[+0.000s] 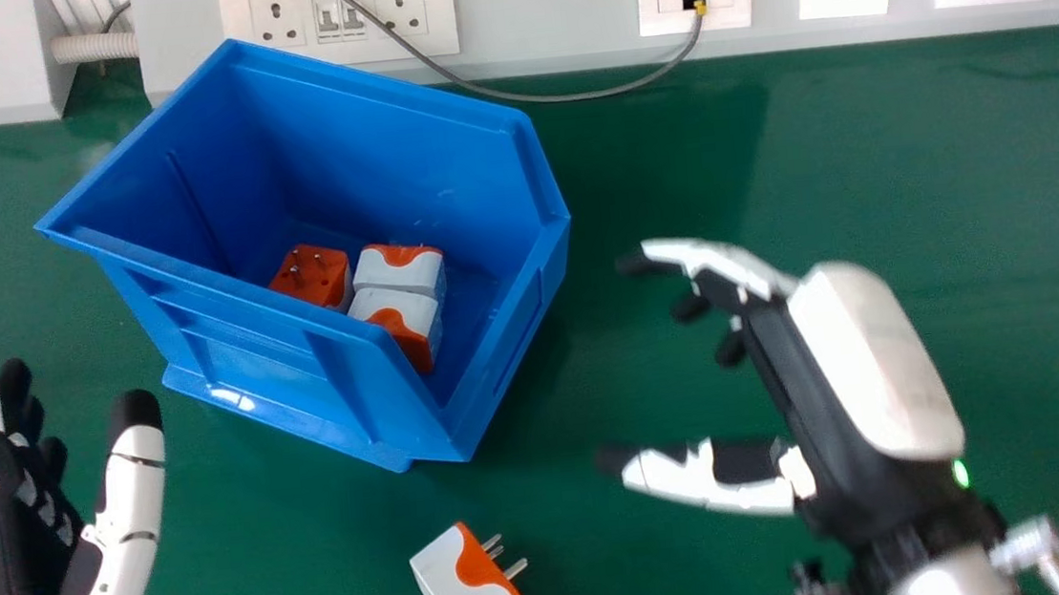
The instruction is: Pick all objects and put in blue box
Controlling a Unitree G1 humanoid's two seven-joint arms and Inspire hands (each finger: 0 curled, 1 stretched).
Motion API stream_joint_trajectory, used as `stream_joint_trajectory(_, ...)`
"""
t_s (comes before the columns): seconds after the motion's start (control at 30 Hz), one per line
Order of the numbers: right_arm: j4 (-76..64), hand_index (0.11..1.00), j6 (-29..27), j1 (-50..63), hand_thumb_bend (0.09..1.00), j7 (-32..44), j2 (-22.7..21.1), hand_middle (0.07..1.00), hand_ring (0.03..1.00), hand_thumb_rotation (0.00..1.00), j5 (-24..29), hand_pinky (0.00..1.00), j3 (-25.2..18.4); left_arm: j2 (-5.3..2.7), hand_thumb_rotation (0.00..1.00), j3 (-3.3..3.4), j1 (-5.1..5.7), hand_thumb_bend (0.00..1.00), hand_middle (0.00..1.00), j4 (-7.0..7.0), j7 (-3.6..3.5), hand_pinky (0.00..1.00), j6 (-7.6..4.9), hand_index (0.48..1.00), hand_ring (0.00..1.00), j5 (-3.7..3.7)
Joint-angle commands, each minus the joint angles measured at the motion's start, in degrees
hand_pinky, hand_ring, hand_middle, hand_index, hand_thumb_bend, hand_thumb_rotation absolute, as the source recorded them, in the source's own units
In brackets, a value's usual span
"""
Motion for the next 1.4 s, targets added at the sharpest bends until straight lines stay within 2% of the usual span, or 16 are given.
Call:
stream_joint_trajectory(0.0, 0.6, 0.782, -2.7, 1.8, 0.634, -2.2, -0.2, 0.811, 0.748, 0.46, -1.8, 0.58, 0.6, 0.73, 0.46, 0.06, -0.20, 0.47, 1.00, 0.88, -0.08, 1.00, -2.91, 0.989, 1.00, 0.37)
stream_joint_trajectory(0.1, 3.3, 0.788, -4.5, 3.5, 0.653, -3.8, 0.0, 0.814, 0.753, 0.46, -3.2, 0.59, 1.6, 1.12, 0.45, 0.18, -0.31, 0.46, 1.00, 2.48, -0.14, 1.00, -4.61, 0.998, 1.00, 0.85)
stream_joint_trajectory(0.27, 6.7, 0.770, -5.2, 3.0, 0.695, -3.6, 0.7, 0.798, 0.746, 0.49, -5.8, 0.58, 3.8, 1.63, 0.48, 0.14, -0.35, 0.45, 1.00, 3.64, -0.35, 1.00, -6.19, 1.000, 1.00, 0.32)
stream_joint_trajectory(0.33, 8.2, 0.763, -5.8, 2.2, 0.703, -3.5, 0.9, 0.792, 0.741, 0.48, -6.3, 0.58, 4.8, 1.80, 0.49, 0.15, -0.36, 0.46, 1.00, 3.57, -0.08, 1.00, -6.00, 1.000, 1.00, 0.86)
stream_joint_trajectory(0.4, 9.4, 0.759, -5.6, 1.6, 0.715, -2.8, 1.5, 0.788, 0.737, 0.47, -6.8, 0.59, 5.9, 1.83, 0.49, 0.07, -0.32, 0.46, 1.00, 3.33, -0.02, 1.00, -5.75, 1.000, 1.00, 0.82)
stream_joint_trajectory(0.53, 12.0, 0.749, -5.4, -0.1, 0.711, -2.5, 2.1, 0.774, 0.725, 0.48, -8.4, 0.59, 8.2, 2.01, 0.47, 0.20, -0.35, 0.45, 1.00, 3.44, -0.41, 1.00, -5.96, 0.999, 1.00, -0.13)
stream_joint_trajectory(0.67, 13.9, 0.750, -4.7, -1.5, 0.716, -1.3, 2.4, 0.768, 0.726, 0.51, -9.3, 0.60, 9.8, 2.05, 0.45, 0.53, -0.37, 0.45, 1.00, 3.80, -0.29, 1.00, -6.55, 0.991, 1.00, -0.08)
stream_joint_trajectory(0.77, 14.8, 0.752, -4.3, -2.5, 0.716, -0.1, 2.5, 0.769, 0.727, 0.49, -9.6, 0.60, 10.5, 2.01, 0.46, 0.63, -0.27, 0.48, 1.00, 3.60, -0.19, 1.00, -6.18, 0.986, 1.00, -0.18)
stream_joint_trajectory(0.87, 15.5, 0.760, -4.2, -3.9, 0.693, 1.7, 2.0, 0.783, 0.735, 0.50, -9.3, 0.61, 11.0, 2.29, 0.47, 0.67, -0.15, 0.48, 1.00, 3.62, -0.44, 1.00, -6.20, 0.994, 1.00, -0.27)
stream_joint_trajectory(0.93, 16.0, 0.764, -4.5, -4.7, 0.675, 2.5, 1.7, 0.792, 0.743, 0.51, -9.2, 0.62, 11.3, 2.35, 0.47, 0.69, -0.15, 0.48, 1.00, 3.57, -0.54, 1.00, -6.14, 0.997, 1.00, -0.52)
stream_joint_trajectory(0.97, 16.2, 0.761, -4.4, -5.1, 0.674, 3.0, 1.6, 0.792, 0.740, 0.51, -9.3, 0.62, 11.4, 2.34, 0.47, 0.68, -0.13, 0.48, 1.00, 3.44, -0.67, 1.00, -5.92, 0.997, 1.00, -0.97)
stream_joint_trajectory(1.03, 16.6, 0.766, -4.3, -6.0, 0.672, 4.0, 1.5, 0.798, 0.745, 0.51, -9.4, 0.62, 11.8, 2.27, 0.46, 0.66, -0.04, 0.48, 1.00, 3.21, -0.77, 1.00, -5.88, 0.997, 1.00, -1.38)
stream_joint_trajectory(1.07, 17.2, 0.769, -4.4, -6.6, 0.671, 4.0, 1.5, 0.800, 0.747, 0.50, -9.5, 0.62, 12.0, 2.30, 0.46, 0.69, -0.02, 0.48, 1.00, 3.21, -0.71, 1.00, -6.03, 0.997, 1.00, -1.16)
stream_joint_trajectory(1.13, 18.7, 0.759, -4.9, -7.8, 0.688, 3.6, 1.6, 0.789, 0.739, 0.45, -9.5, 0.62, 12.4, 2.51, 0.46, 0.89, -0.02, 0.49, 1.00, 3.45, -1.05, 1.00, -6.28, 0.994, 1.00, -1.62)
stream_joint_trajectory(1.2, 20.6, 0.756, -5.5, -9.2, 0.683, 2.6, 1.7, 0.786, 0.738, 0.46, -10.0, 0.61, 13.0, 2.58, 0.46, 1.04, -0.03, 0.50, 1.00, 3.44, -1.38, 1.00, -6.28, 0.991, 1.00, -2.11)
stream_joint_trajectory(1.37, 25.0, 0.747, -5.6, -12.9, 0.684, 1.2, 3.0, 0.773, 0.727, 0.50, -10.8, 0.60, 14.5, 2.52, 0.46, 1.22, -0.13, 0.51, 1.00, 3.11, -1.56, 1.00, -5.90, 0.980, 1.00, -2.23)
